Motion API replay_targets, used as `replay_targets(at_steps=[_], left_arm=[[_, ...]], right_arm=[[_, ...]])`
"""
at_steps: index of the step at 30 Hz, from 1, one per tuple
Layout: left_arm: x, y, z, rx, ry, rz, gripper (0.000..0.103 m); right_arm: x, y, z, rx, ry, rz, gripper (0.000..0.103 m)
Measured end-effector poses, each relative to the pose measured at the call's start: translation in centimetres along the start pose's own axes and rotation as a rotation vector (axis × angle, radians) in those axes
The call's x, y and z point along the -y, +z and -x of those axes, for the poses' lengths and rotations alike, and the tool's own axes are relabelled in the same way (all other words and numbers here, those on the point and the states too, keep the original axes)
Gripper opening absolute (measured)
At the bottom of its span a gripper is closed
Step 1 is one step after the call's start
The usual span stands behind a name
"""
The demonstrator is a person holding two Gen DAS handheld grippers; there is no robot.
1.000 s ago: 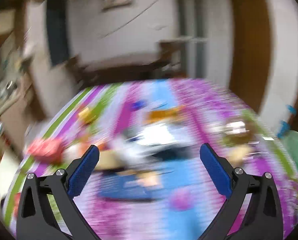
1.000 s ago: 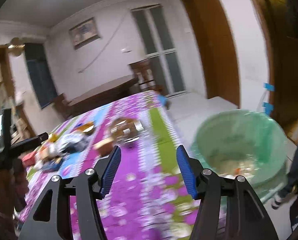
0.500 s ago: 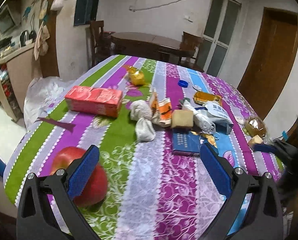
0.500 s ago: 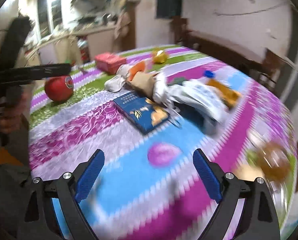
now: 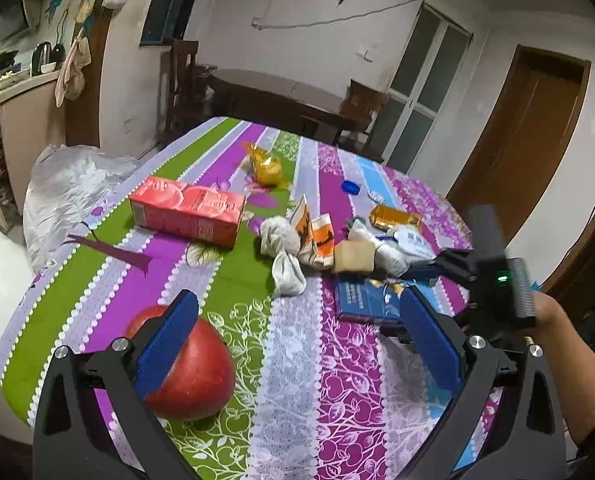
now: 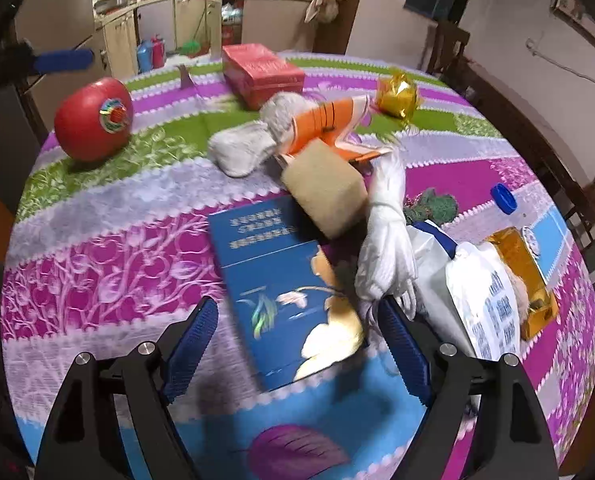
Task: Collect trash
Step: 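Return both tools to the table and grasp the blue booklet with the right gripper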
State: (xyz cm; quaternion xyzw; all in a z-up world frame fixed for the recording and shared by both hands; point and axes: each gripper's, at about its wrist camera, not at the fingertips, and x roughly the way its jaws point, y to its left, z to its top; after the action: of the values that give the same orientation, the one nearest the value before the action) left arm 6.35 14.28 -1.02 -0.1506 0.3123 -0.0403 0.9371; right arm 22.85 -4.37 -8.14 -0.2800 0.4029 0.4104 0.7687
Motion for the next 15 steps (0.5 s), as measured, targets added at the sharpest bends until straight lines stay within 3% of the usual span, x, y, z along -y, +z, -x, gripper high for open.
replay_targets(at_steps=[2,3,4,8,15], left_arm=[[-0.6,0.3,0.2,0.008,-0.006,0.021,0.097],[-0.7,0.5,0.2,0.007,-0.004,0.028,0.097],[-0.9,0.6,0.2,0.007,-0.001,0.037,0.097],[-0.8,0.9,0.3,0.017,0.013,0.015,0.097],[3.2,-0.5,-1.2,-0.034,-0.032,-0.15,0.097]], right_arm=[[0.7,0.2,-0.8,0.002,0.057,-0.024,0.08],[0.9,0.2,-1.0,0.006,0.09,-0.043,0.07],[1.1,0.0,-0.9,0.018,0.127,-0.072,0.068],[-1.2,-1.2,0.4,0.038,0.109,-0.053,0.064],[-7.7,-8.4,6.8,0.153,0.102,-0.173,0.063]])
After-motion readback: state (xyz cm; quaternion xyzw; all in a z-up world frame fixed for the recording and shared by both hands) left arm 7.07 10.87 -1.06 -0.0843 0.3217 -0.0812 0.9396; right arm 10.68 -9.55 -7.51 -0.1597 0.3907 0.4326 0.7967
